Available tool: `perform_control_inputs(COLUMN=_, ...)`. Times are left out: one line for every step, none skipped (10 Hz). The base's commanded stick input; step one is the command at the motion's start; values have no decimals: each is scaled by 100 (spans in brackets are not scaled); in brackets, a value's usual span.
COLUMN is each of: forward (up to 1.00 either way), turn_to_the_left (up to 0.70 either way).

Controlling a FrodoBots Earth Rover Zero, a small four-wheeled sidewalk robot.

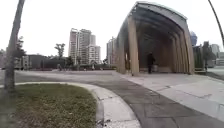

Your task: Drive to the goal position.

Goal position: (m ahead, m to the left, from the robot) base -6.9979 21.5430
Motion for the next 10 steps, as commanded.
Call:
perform_control_inputs(forward=0, turn_to_the_left=0)
perform_control_inputs(forward=0, turn_to_the_left=0)
perform_control_inputs(forward=0, turn_to_the_left=0)
perform_control_inputs(forward=0, turn_to_the_left=0)
perform_control_inputs(forward=12, turn_to_the_left=-23)
perform_control_inputs(forward=32, turn_to_the_left=-62)
perform_control_inputs(forward=53, turn_to_the_left=-52)
perform_control_inputs(forward=69, turn_to_the_left=-34)
perform_control_inputs(forward=70, turn_to_the_left=-35)
perform_control_inputs(forward=70, turn_to_the_left=-35)
